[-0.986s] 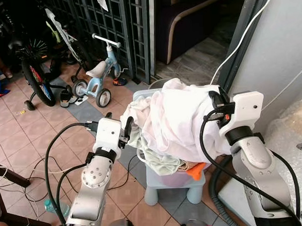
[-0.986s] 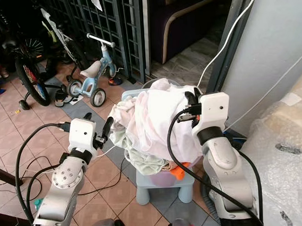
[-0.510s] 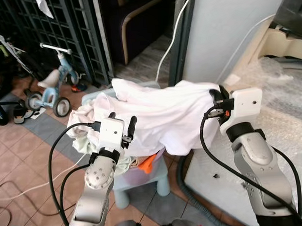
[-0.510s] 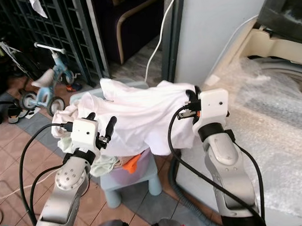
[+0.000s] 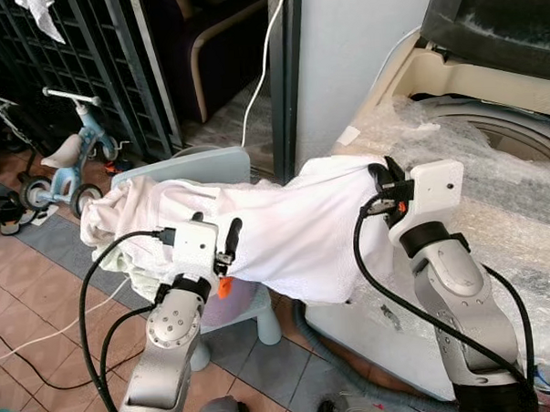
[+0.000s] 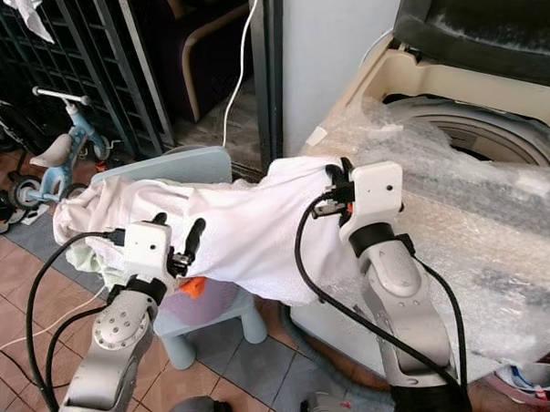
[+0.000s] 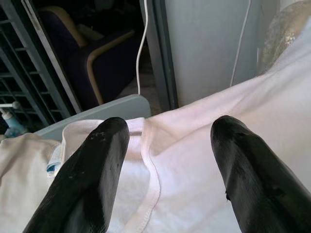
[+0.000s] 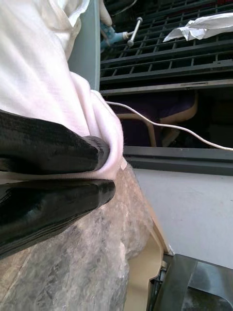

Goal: Clothes washing

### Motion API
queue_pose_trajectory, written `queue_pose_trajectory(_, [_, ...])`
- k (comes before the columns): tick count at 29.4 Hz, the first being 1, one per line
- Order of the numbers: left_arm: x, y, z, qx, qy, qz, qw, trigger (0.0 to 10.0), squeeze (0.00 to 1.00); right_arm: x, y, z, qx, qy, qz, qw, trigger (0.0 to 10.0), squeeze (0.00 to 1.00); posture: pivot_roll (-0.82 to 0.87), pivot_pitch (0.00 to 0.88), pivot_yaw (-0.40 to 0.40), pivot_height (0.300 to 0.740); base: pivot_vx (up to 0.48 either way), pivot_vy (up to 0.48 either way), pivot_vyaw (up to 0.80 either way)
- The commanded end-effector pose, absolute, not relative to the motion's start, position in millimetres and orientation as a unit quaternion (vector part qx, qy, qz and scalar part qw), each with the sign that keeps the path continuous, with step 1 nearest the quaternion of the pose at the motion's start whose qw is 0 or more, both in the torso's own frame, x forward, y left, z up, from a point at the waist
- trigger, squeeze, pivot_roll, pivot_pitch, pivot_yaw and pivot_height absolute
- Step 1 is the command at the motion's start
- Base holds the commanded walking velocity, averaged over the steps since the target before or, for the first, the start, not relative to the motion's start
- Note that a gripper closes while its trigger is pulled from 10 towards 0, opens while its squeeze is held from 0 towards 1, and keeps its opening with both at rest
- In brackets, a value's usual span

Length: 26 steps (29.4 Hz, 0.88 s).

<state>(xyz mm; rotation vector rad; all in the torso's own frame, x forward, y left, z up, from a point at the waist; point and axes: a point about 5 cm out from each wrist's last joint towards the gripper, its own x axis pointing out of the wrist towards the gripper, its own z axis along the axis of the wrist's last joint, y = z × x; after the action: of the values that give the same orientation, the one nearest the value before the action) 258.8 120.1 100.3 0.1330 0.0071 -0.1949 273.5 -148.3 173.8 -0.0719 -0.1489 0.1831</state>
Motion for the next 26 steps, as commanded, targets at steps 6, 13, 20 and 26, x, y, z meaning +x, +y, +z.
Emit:
queue_pose_trajectory(6, [261.6, 118.1, 105.9, 0.062, -0.003, -0.102, 0.993, 10.0, 0.0, 275.5, -147.8, 190.3, -0.051, -0.115, 0.092, 0.988, 10.0, 0.0, -0.03, 0.06, 0.036, 0.74, 0.0, 0.0, -0.8])
queue_pose_trajectory(13, [262.3, 116.0, 105.1, 0.047, 0.0, -0.1, 0.994, 10.0, 0.0, 279.1, -148.7, 197.3, -0.052, -0.129, 0.084, 0.987, 10.0, 0.0, -0.04, 0.055, 0.038, 0.74, 0.0, 0.0, -0.8])
queue_pose_trajectory(20, [259.7, 114.3, 102.1, 0.036, 0.01, -0.111, 0.993, 10.0, 0.0, 277.3, -150.5, 190.0, -0.05, -0.118, 0.077, 0.989, 10.0, 0.0, -0.04, 0.06, 0.04, 0.74, 0.0, 0.0, -0.8])
queue_pose_trajectory(26, [254.5, 121.3, 93.6, 0.049, 0.02, -0.113, 0.992, 10.0, 0.0, 258.1, -165.8, 143.0, -0.035, -0.046, 0.027, 0.998, 10.0, 0.0, -0.03, 0.064, 0.049, 0.74, 0.0, 0.0, -0.8])
